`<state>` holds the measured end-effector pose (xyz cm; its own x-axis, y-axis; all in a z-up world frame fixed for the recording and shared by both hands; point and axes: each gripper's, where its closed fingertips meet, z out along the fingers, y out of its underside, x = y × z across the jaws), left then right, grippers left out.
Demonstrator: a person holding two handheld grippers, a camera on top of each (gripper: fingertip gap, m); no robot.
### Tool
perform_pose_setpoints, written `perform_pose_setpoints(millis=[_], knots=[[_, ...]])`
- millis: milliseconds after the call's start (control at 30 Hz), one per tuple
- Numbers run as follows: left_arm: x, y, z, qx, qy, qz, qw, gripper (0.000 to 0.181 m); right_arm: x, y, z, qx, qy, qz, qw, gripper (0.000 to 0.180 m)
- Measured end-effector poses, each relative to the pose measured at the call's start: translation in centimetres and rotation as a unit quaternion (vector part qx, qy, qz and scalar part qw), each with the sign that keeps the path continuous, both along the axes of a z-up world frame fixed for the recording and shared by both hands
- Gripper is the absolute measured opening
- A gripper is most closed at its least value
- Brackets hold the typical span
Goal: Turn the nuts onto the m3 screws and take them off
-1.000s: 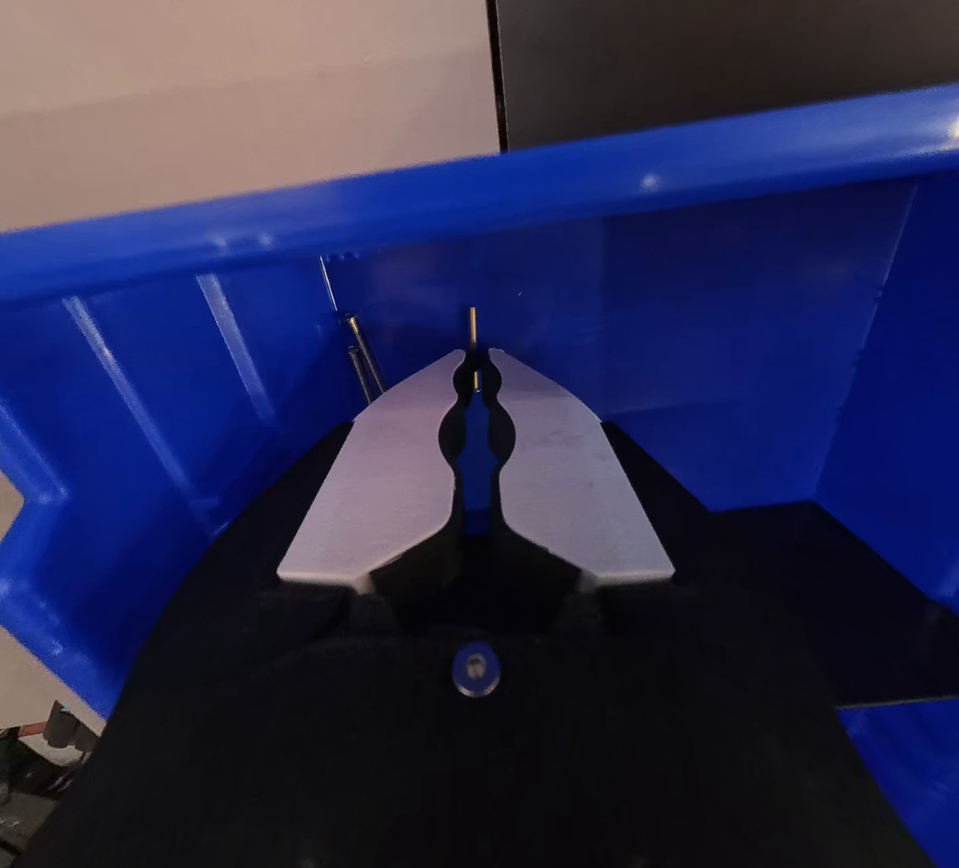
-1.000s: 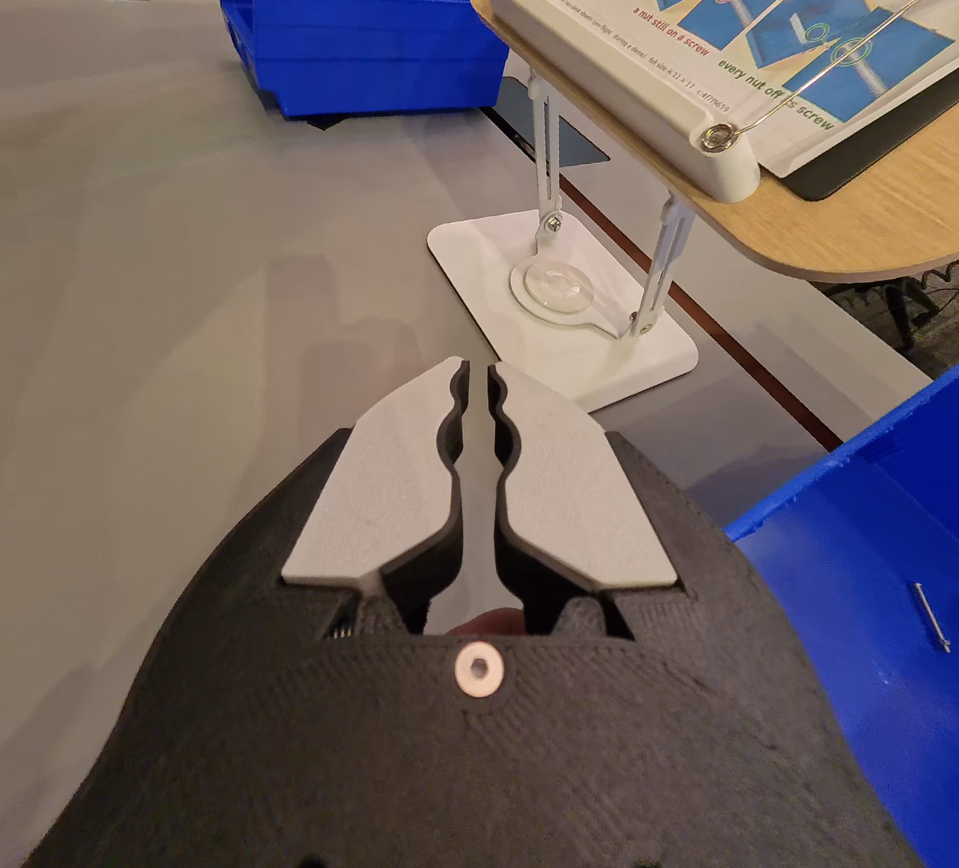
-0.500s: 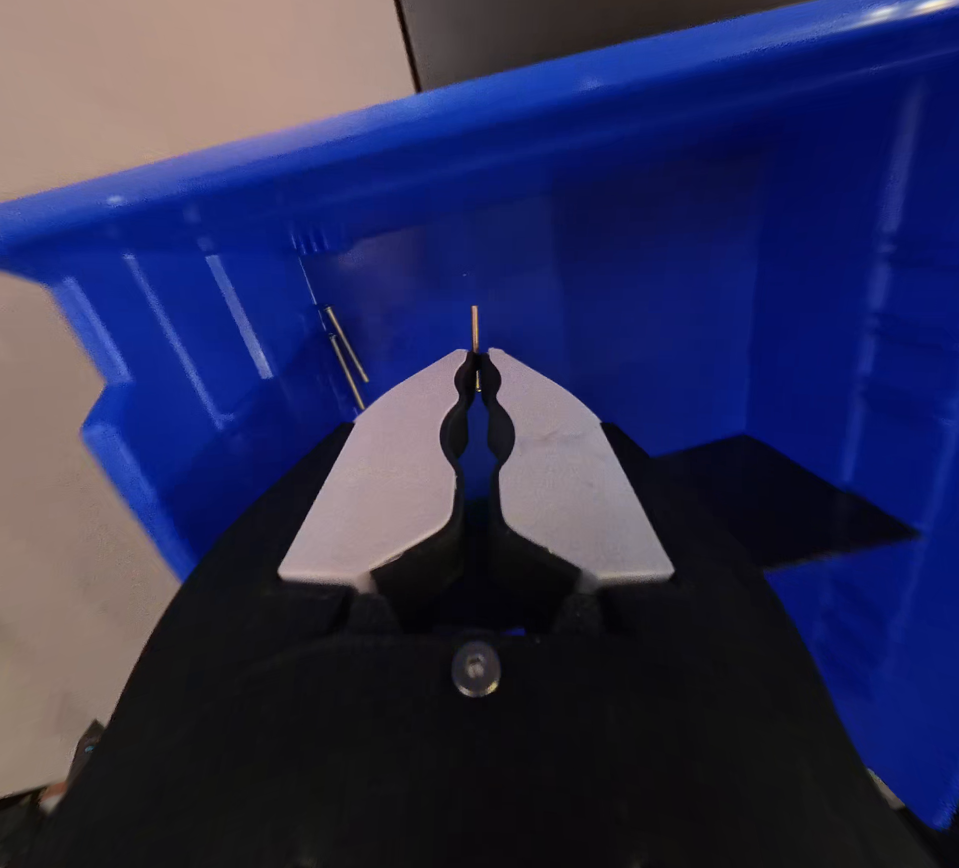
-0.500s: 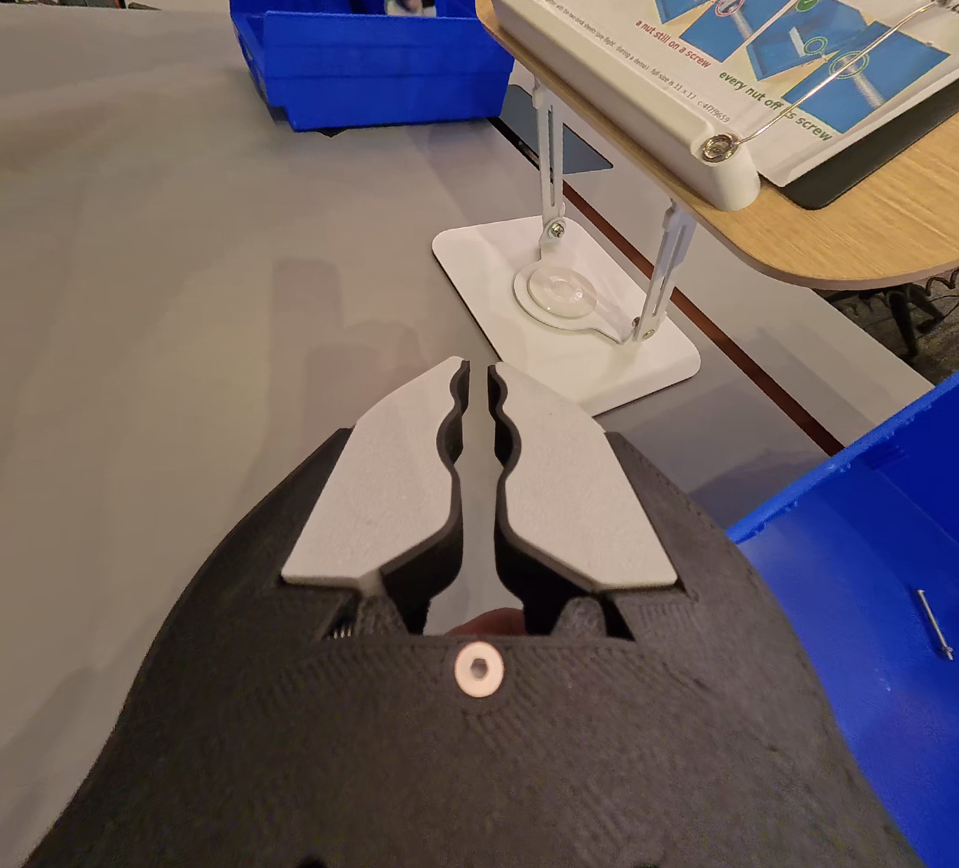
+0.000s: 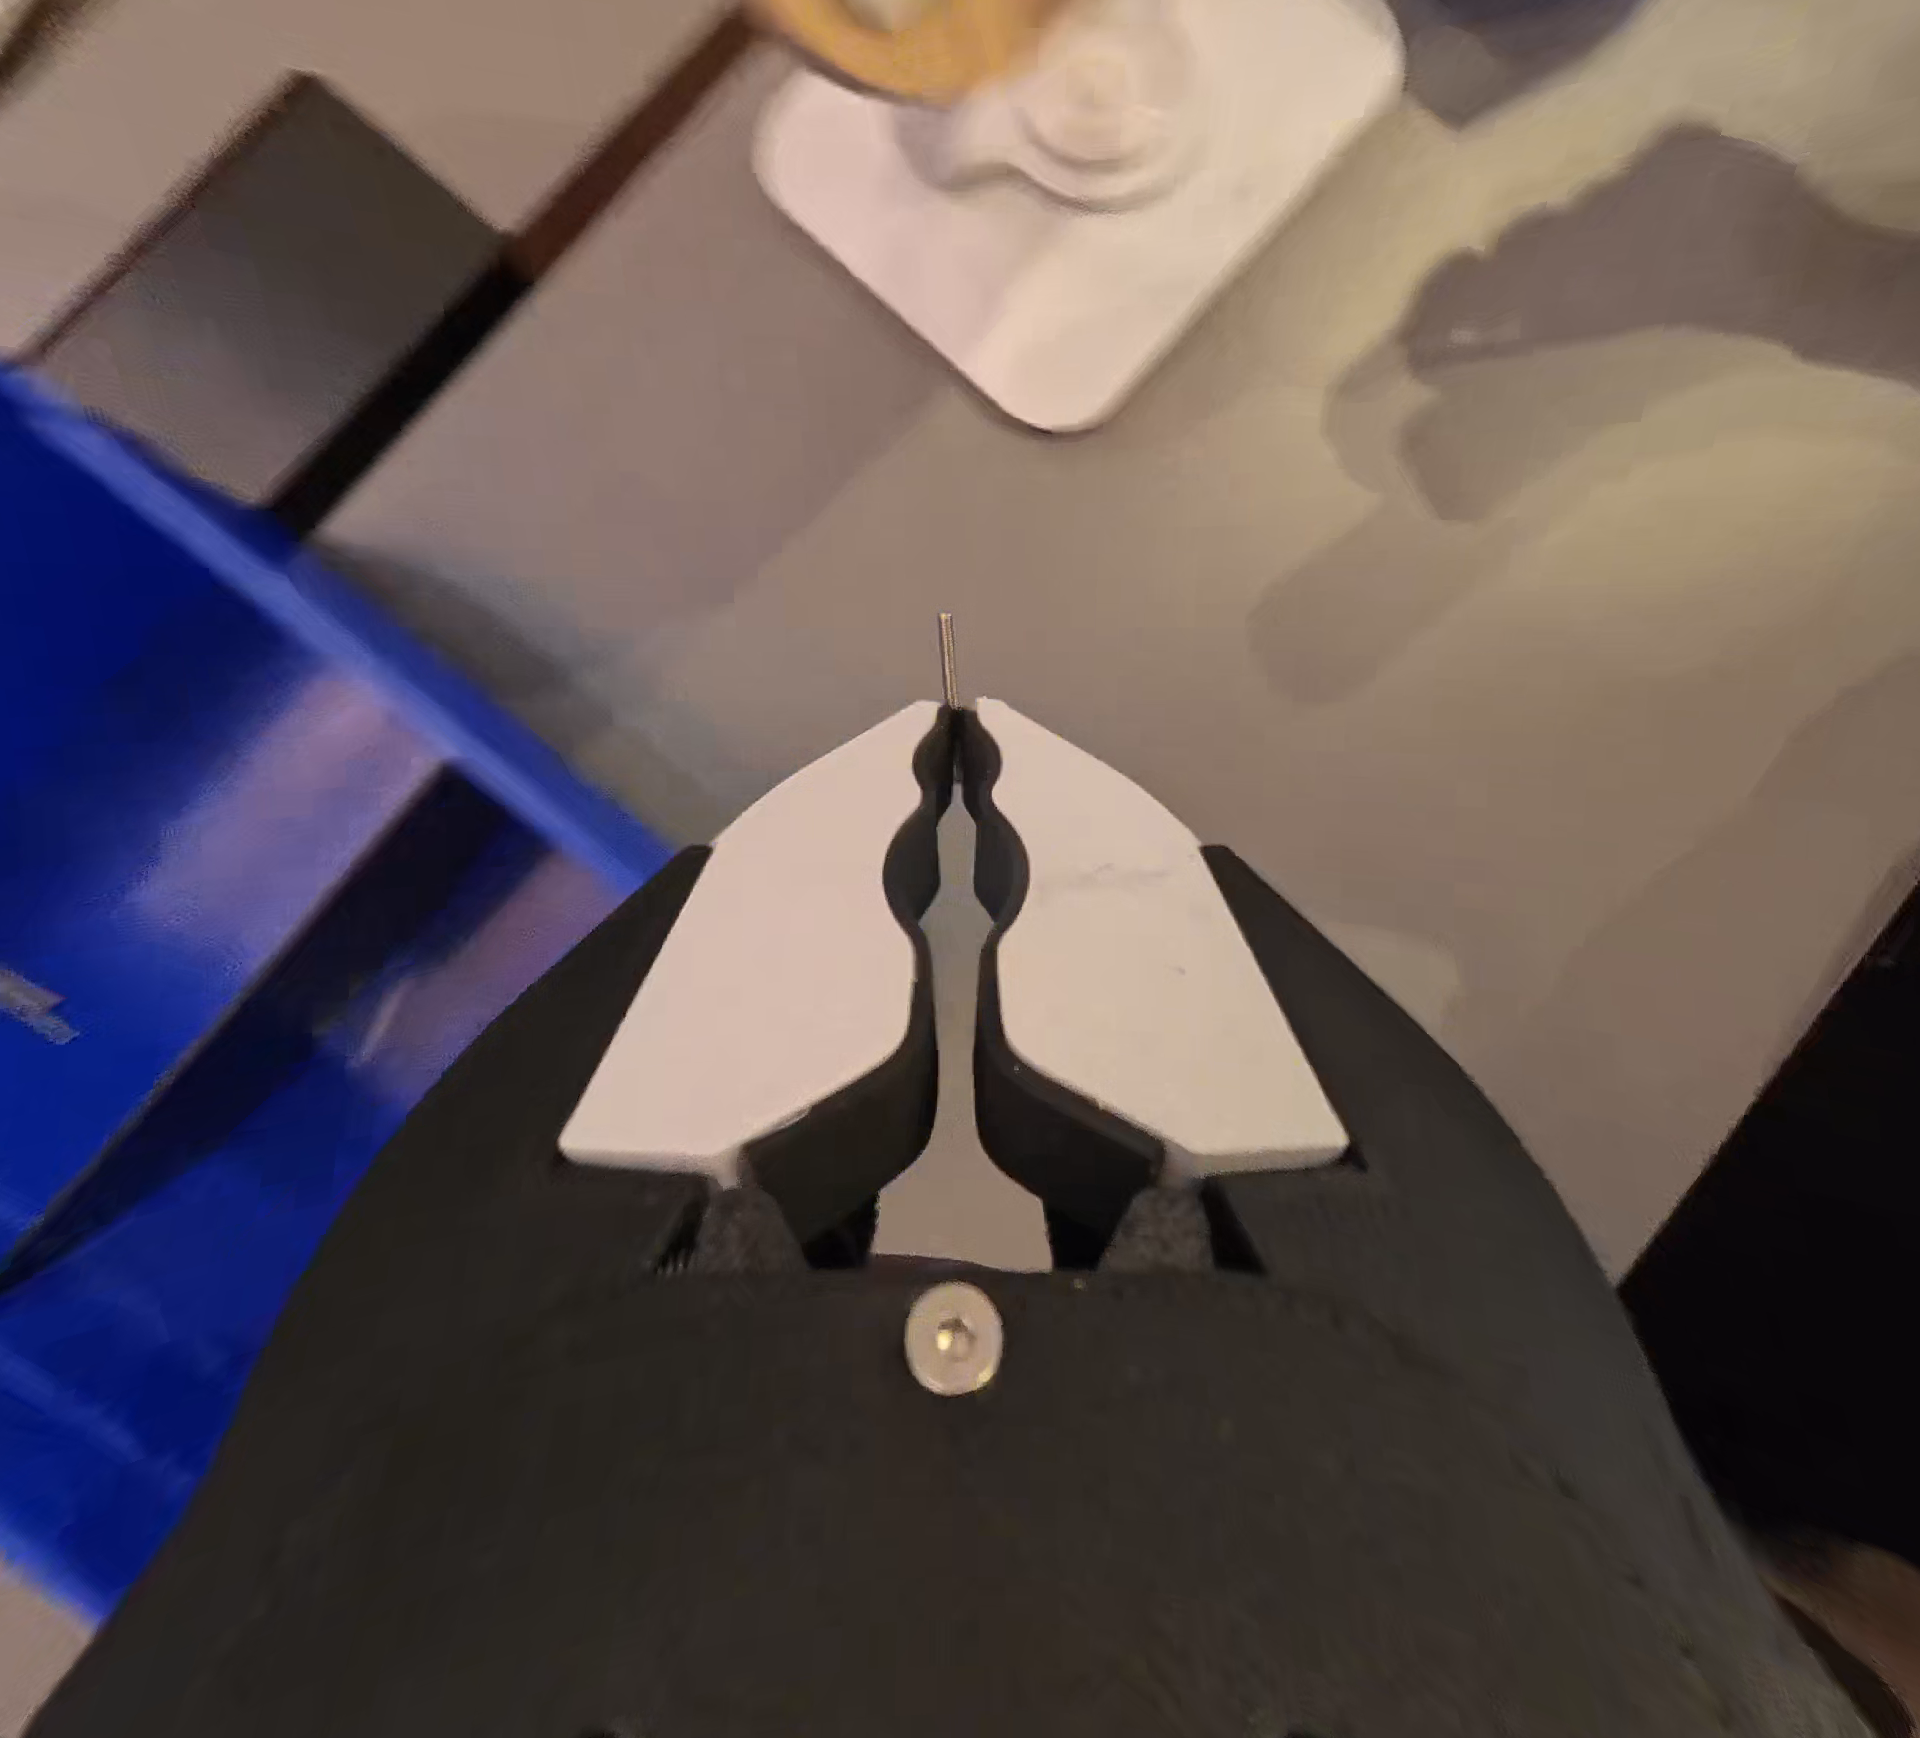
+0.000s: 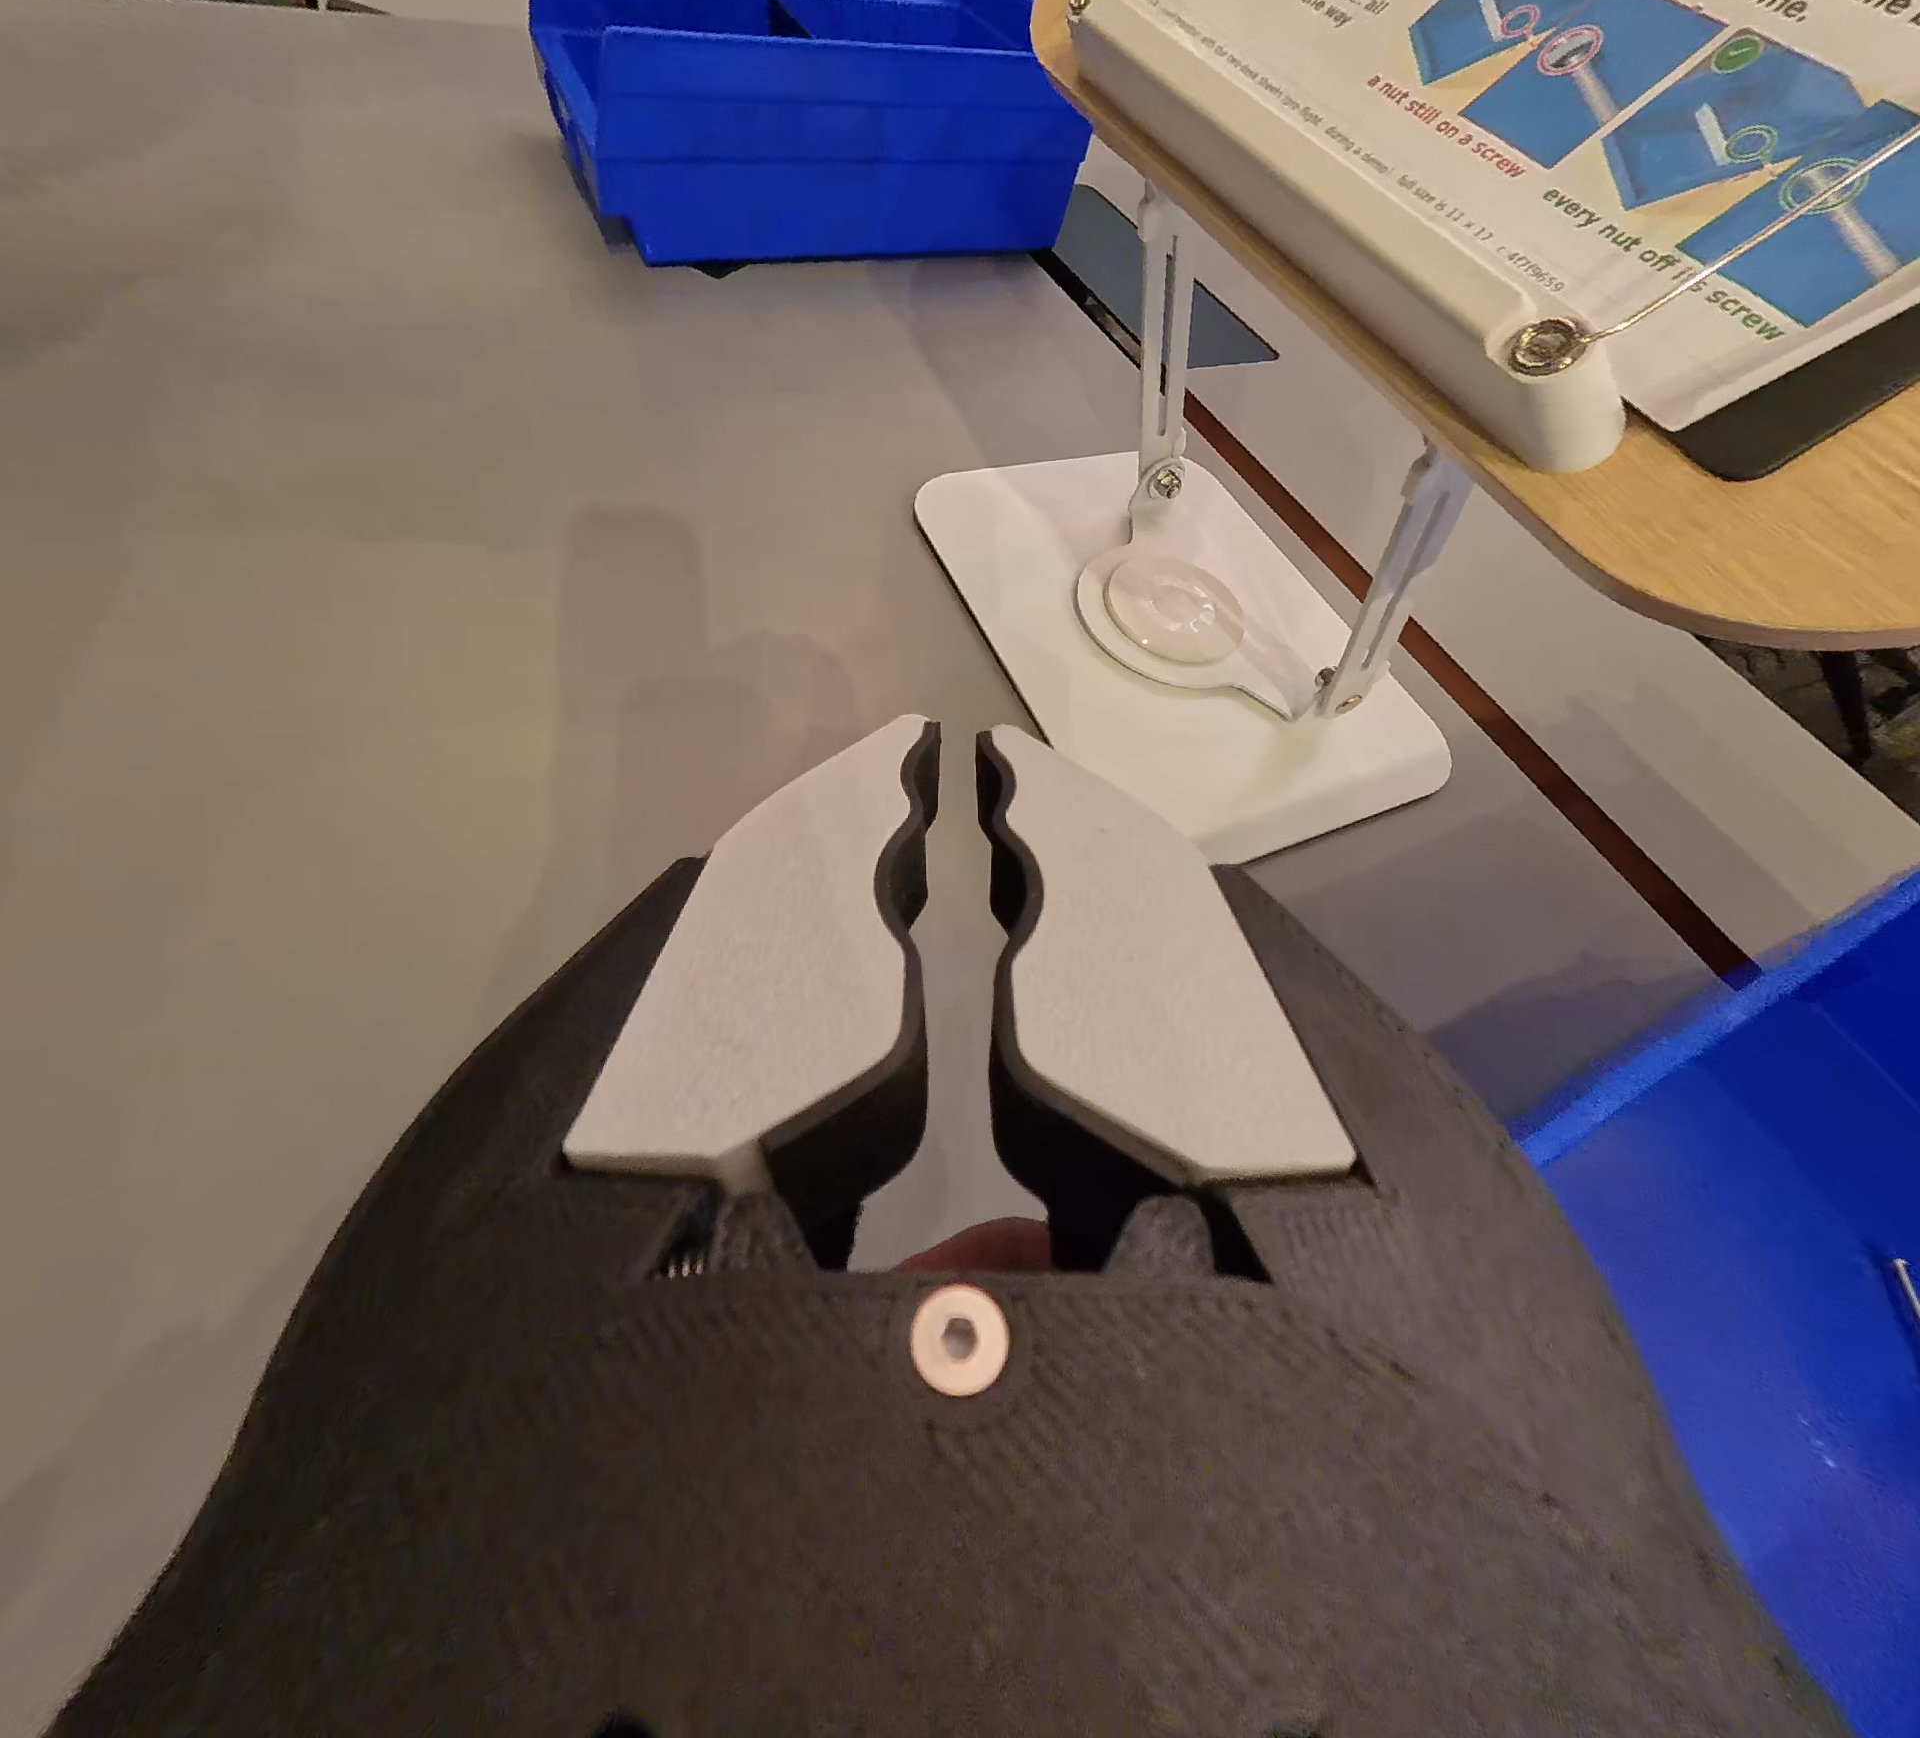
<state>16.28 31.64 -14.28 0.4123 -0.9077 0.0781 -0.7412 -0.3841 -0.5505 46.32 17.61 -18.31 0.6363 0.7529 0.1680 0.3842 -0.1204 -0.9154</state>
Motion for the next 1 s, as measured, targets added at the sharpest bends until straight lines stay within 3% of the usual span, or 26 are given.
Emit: perform_pose_setpoints(millis=[200,433,700,1000], knots=[[7.6,-9.7,-9.0,-0.027,0.053,-0.114,0.992,0.0,0.3,-0.1,0.4,0.005,0.005,-0.002,1.0,0.006],[11.3,-13.2,-16.3,-0.045,0.118,-0.174,0.977,0.001,0.2,-0.3,0.2,0.001,0.005,0.004,1.0,0.007],[12.2,-13.9,-16.2,-0.083,0.081,-0.18,0.977,0.002,0.1,-0.2,-0.1,-0.004,0.005,0.006,1.0,0.007],[12.0,-14.0,-15.5,-0.115,0.039,-0.17,0.978,0.038,0.2,-0.2,0.0,-0.004,0.009,0.005,1.0,0.007]])
